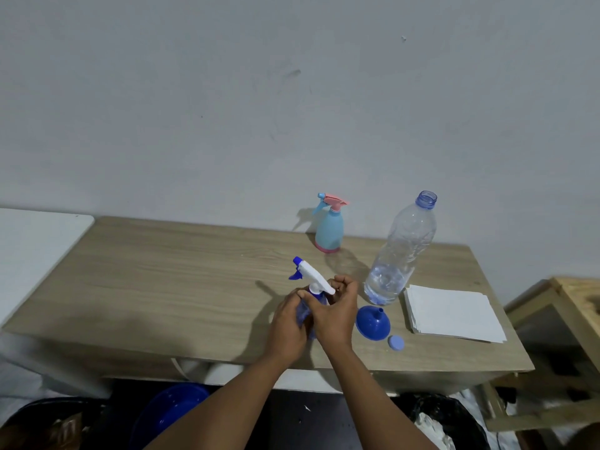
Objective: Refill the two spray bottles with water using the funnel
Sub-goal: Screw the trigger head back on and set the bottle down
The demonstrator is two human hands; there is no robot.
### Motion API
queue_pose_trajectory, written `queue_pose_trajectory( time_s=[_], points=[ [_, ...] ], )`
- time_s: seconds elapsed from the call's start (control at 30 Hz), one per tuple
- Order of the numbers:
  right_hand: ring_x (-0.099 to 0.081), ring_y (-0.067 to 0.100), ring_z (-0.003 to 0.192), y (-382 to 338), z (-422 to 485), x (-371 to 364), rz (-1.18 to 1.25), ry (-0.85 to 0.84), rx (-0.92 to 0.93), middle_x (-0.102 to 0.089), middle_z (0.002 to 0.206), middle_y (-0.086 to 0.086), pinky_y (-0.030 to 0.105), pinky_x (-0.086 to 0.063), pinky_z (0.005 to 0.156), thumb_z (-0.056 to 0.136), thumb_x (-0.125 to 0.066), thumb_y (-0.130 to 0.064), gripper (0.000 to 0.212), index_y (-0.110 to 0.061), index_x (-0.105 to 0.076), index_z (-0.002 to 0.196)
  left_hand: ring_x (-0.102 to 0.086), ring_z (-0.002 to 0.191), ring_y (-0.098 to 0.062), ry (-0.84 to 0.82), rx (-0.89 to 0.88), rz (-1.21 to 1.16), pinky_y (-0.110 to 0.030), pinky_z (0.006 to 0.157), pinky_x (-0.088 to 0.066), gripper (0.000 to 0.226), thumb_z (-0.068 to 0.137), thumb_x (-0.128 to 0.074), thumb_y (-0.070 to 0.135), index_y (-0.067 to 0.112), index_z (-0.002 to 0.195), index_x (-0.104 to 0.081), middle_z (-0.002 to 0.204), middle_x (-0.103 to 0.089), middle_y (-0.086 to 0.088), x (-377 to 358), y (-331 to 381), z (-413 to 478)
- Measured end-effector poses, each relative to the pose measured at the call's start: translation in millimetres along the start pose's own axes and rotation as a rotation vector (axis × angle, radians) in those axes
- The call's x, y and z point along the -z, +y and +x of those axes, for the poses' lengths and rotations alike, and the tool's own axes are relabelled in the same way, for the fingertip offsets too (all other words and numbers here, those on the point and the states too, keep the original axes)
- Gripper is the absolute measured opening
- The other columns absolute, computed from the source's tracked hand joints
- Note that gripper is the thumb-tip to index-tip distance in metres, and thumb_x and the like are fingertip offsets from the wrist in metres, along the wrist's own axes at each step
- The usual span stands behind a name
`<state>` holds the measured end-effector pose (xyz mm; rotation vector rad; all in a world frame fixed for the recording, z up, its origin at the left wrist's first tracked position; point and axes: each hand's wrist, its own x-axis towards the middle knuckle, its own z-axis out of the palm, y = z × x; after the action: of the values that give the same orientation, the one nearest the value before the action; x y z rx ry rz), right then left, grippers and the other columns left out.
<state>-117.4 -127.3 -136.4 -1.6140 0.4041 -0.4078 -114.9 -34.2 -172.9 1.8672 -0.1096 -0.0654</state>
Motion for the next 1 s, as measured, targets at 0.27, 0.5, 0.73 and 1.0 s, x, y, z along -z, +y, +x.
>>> queue_pose_trajectory(
  time_s=[0.27, 0.5, 0.73, 1.0],
  points=[
    [-0.067, 0.013, 0.097, 10.6, 3.5, 18.1, -0.103, -0.176, 0.135, -0.065, 0.104, 0.004, 0.023, -0.054, 0.084, 0.08, -0.079, -0.005, 0.034, -0.027, -0.068, 0.103, -0.064, 0.101, -0.005, 0.021, -0.055, 0.022, -0.022, 0.088, -0.051, 0.049, 0.08, -0.061, 0.003, 0.046, 0.104, -0.057, 0.108, -0.068, 0.012, 6.4, 1.3, 3.4],
    [-0.069, 0.01, 0.095, 11.4, 7.7, 20.3, -0.053, -0.168, 0.037, -0.07, 0.103, 0.0, 0.02, -0.055, 0.083, 0.07, -0.088, -0.007, 0.048, -0.011, -0.062, 0.11, -0.064, 0.09, 0.002, -0.004, -0.015, -0.007, -0.009, 0.075, -0.046, 0.046, 0.078, -0.074, 0.002, 0.037, 0.105, -0.059, 0.103, -0.069, 0.009, 9.7, 0.6, 6.4],
    [-0.066, 0.0, 0.085, 6.4, 6.5, 13.7, -0.125, -0.129, 0.045, -0.069, 0.092, -0.001, 0.02, -0.054, 0.077, 0.074, -0.085, -0.007, 0.03, -0.018, -0.064, 0.091, -0.064, 0.089, 0.004, 0.016, -0.004, 0.005, -0.012, 0.078, -0.048, 0.05, 0.076, -0.076, 0.003, 0.043, 0.099, -0.056, 0.099, -0.068, 0.014, 9.9, 1.0, 10.6],
    [-0.065, 0.006, 0.094, 12.6, 2.8, 12.8, -0.18, -0.145, 0.107, -0.067, 0.102, -0.001, 0.022, -0.052, 0.083, 0.079, -0.08, -0.009, 0.03, -0.022, -0.069, 0.104, -0.066, 0.085, -0.001, 0.025, -0.011, 0.008, -0.016, 0.075, -0.05, 0.045, 0.076, -0.076, 0.005, 0.041, 0.096, -0.058, 0.094, -0.069, 0.011, 9.9, 0.2, 13.6]
  ],
)
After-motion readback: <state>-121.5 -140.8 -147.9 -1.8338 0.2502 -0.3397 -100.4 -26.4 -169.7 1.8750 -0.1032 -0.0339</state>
